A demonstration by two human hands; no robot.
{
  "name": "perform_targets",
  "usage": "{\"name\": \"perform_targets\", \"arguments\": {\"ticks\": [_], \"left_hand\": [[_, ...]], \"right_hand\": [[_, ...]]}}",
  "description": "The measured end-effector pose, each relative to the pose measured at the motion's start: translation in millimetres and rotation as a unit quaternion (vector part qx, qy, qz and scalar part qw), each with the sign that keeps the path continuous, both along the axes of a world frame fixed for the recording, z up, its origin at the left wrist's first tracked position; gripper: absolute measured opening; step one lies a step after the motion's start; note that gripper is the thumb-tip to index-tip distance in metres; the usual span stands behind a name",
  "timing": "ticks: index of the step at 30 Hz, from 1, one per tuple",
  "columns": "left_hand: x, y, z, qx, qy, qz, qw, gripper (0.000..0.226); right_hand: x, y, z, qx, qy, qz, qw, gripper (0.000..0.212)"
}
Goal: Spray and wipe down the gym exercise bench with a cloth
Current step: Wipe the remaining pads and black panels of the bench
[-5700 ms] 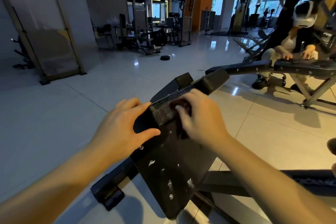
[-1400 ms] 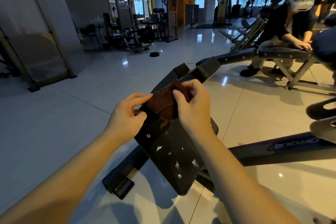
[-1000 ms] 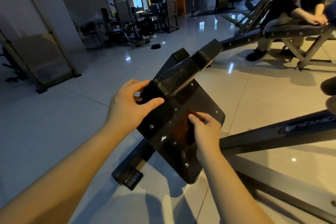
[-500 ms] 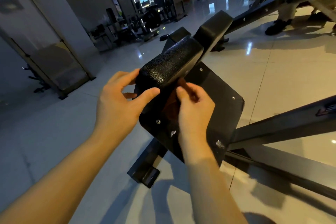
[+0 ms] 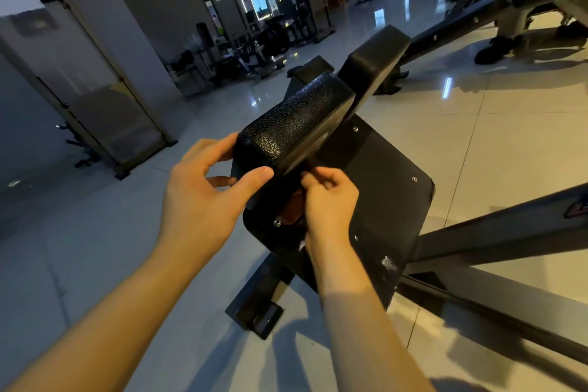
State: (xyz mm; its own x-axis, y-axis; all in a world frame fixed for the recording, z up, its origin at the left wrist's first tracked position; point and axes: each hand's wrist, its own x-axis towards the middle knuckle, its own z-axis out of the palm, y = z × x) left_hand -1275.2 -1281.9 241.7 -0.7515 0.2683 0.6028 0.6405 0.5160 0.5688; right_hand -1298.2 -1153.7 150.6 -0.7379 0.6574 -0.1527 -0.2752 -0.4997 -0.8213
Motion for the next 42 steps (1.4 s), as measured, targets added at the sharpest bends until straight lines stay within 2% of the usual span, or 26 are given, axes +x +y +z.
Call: {"name": "perform_targets", "arguments": {"ticks": [2,5,8,12,14,17,19,21,25,27,31,33,38,40,42], "left_hand": [[0.7,0.1,-0.2,-0.006,0.003,0.004,1.000,0.056],[0.0,0.5,-1.5,-0.018,0.009,0.008,1.000,0.054],[0.8,0.7,-2.9,-0.011,0.004,0.008,1.000,0.053],[3.6,1.4,-4.5,0.005,-0.002,0.000,1.000,0.052],[4.3,1.1,-4.4,0.002,-0.005,-0.002,1.000,0.050],[1.6,0.2,-2.3,-0.020,0.005,-0.001,1.000,0.052],[0.4,0.3,-0.1,-0.038,0.019,0.003,0.999,0.052],[0.3,1.9,0.9,-0.041,0.026,0.005,0.999,0.052],[2.2,5.2,-1.4,-0.039,0.024,0.014,0.999,0.061],[2.9,3.9,-2.4,-0.048,0.025,0.016,0.998,0.064],[2.3,2.2,-4.2,-0.054,0.026,0.008,0.998,0.059],[2.0,2.5,-5.8,-0.046,0.025,0.009,0.999,0.055],[6.0,5.0,-5.8,-0.032,0.013,0.012,0.999,0.057],[5.8,3.4,-4.5,-0.035,0.012,0.015,0.999,0.059],[4.4,3.0,-3.7,-0.037,0.012,0.014,0.999,0.059]], "right_hand": [[20.8,-5.6,9.4,-0.009,0.060,-0.012,0.998,0.018],[20.4,22.0,25.2,-0.031,0.123,-0.083,0.988,0.022],[-7.8,37.0,17.0,-0.043,0.087,-0.071,0.993,0.018],[-24.8,1.2,-19.7,-0.076,-0.020,0.069,0.995,0.013],[-17.6,2.8,-15.3,-0.084,-0.001,0.070,0.994,0.014],[-7.4,39.8,12.3,-0.073,0.103,-0.048,0.991,0.022],[-8.1,55.8,25.5,-0.056,0.140,-0.090,0.985,0.019],[-17.4,45.2,19.1,-0.037,0.094,-0.091,0.991,0.015],[-30.5,5.7,-17.6,-0.090,-0.010,0.051,0.995,0.014],[-26.3,13.3,-12.8,-0.103,0.006,0.051,0.993,0.013],[-25.0,66.6,20.9,-0.082,0.122,-0.081,0.986,0.019],[-33.3,69.9,23.4,-0.058,0.096,-0.106,0.988,0.016],[-51.0,30.8,-16.3,-0.103,-0.013,0.052,0.993,0.013],[-44.3,38.8,-11.8,-0.087,-0.001,0.046,0.995,0.015],[-32.8,58.1,3.6,-0.089,0.066,-0.005,0.994,0.019]]}}
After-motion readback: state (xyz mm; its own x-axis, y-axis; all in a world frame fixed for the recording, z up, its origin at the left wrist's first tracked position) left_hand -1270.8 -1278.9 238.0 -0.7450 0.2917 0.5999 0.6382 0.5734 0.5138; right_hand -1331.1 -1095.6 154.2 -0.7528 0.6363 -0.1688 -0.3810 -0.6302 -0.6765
